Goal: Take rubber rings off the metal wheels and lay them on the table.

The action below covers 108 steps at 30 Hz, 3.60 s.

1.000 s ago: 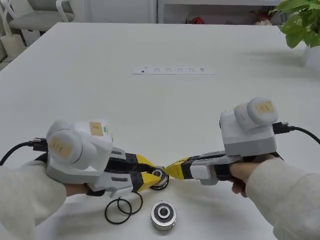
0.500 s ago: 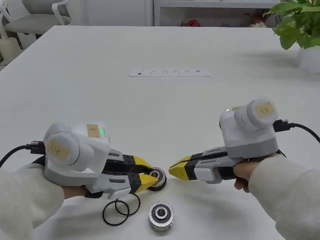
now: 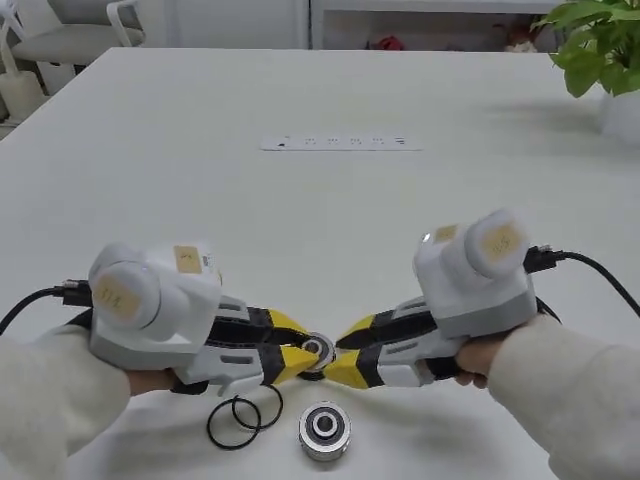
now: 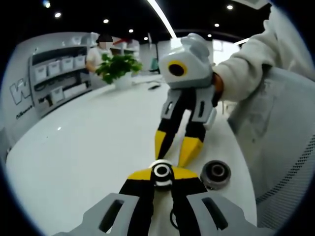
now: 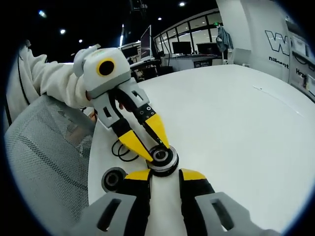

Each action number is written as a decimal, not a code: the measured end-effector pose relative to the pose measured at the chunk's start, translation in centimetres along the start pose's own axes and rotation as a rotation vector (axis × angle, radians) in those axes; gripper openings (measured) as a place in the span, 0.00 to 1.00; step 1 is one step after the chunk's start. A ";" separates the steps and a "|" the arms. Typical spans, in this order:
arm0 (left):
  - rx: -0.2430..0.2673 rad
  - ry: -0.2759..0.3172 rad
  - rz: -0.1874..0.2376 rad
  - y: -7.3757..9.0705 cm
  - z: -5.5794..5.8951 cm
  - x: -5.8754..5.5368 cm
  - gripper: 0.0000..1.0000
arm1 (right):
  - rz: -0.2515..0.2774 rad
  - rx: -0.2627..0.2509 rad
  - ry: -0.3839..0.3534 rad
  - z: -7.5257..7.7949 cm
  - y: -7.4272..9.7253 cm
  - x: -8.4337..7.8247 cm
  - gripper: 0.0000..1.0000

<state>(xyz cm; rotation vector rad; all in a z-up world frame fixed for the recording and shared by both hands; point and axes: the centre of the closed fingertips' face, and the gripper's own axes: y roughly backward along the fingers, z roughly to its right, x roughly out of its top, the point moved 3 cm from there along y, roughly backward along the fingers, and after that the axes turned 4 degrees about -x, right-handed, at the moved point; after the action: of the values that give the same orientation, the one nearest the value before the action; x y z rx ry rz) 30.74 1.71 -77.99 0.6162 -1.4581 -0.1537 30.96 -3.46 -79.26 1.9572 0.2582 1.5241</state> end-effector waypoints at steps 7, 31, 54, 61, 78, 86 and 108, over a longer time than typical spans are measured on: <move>0.001 0.002 0.001 0.0 0.0 0.0 0.13 | -0.011 0.002 0.055 0.0 0.1 -0.1 0.10; 0.006 0.002 -0.001 0.0 0.0 -0.1 0.13 | 0.010 -0.041 -0.156 0.9 0.8 0.1 0.00; 0.009 -0.003 -0.006 0.1 0.0 0.0 0.13 | 0.083 0.001 -0.373 0.5 1.0 1.1 0.00; 0.009 -0.003 -0.005 0.1 0.0 -0.1 0.13 | 0.085 0.004 -0.371 0.5 0.9 1.2 0.00; 0.011 -0.002 -0.002 0.1 0.0 -0.1 0.13 | 0.093 0.021 -0.340 0.0 0.8 1.8 0.00; 0.013 -0.001 0.002 0.1 0.0 -0.1 0.13 | 0.146 0.055 -0.345 -0.5 1.1 3.2 0.00; 0.025 -0.023 -0.031 0.3 0.2 0.4 0.14 | 0.125 0.012 -0.333 0.4 1.3 2.4 0.00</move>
<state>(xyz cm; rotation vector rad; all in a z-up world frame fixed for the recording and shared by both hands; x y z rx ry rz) 30.49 1.75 -77.48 0.6591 -1.4751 -0.1672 31.79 -3.41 -76.64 2.2320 0.0026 1.2441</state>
